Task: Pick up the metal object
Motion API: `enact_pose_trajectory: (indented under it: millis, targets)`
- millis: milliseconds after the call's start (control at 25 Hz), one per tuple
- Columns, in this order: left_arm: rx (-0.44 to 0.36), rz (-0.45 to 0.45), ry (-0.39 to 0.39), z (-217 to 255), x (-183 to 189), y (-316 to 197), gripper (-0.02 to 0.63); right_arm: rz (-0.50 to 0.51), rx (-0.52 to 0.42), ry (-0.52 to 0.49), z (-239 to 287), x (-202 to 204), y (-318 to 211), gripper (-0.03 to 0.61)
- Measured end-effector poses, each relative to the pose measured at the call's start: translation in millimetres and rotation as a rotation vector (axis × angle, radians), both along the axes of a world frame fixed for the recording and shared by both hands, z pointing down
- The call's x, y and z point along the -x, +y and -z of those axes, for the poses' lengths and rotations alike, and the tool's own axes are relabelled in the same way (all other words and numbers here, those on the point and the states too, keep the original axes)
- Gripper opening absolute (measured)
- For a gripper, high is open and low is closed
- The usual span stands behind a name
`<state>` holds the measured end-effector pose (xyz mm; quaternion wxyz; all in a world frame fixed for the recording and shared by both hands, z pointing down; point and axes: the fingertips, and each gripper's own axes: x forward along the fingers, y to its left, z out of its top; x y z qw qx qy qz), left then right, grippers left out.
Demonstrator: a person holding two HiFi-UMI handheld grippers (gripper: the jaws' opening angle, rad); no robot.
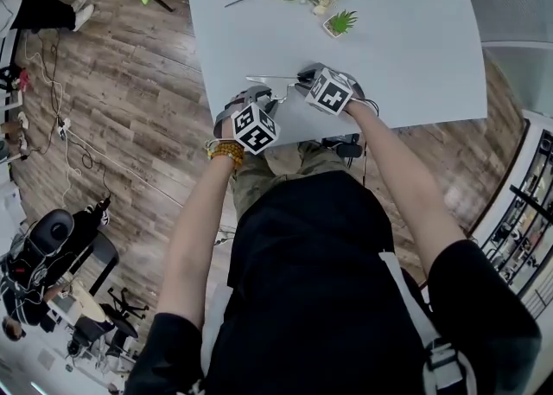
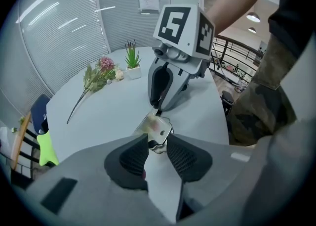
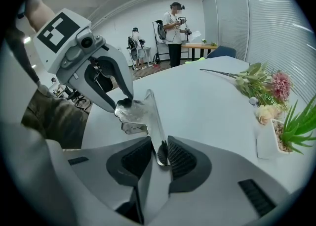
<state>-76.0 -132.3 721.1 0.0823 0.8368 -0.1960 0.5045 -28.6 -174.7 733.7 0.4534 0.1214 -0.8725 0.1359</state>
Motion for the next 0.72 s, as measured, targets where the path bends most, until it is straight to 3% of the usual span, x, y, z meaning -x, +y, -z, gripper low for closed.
enact_pose_trajectory:
  millis: [200, 440, 640, 720]
  targets:
    - [0.034, -0.01, -0.001, 1, -1, 11, 0.112, 0.045, 0.027, 0.022, 0, 0, 8, 0.1]
    - [0.101, 0.011, 0.061, 9, -4, 27, 0.101, 0.041, 0.1, -0.002, 0, -2, 22, 0.106]
    - [0.166, 0.033, 0.117, 14, -8, 39, 0.094, 0.105, 0.044, 0.018, 3, -3, 31, 0.12]
    - [0.168, 0.018, 0.123, 13, -10, 41, 0.089, 0.176, -0.022, 0.048, 2, -7, 38, 0.172]
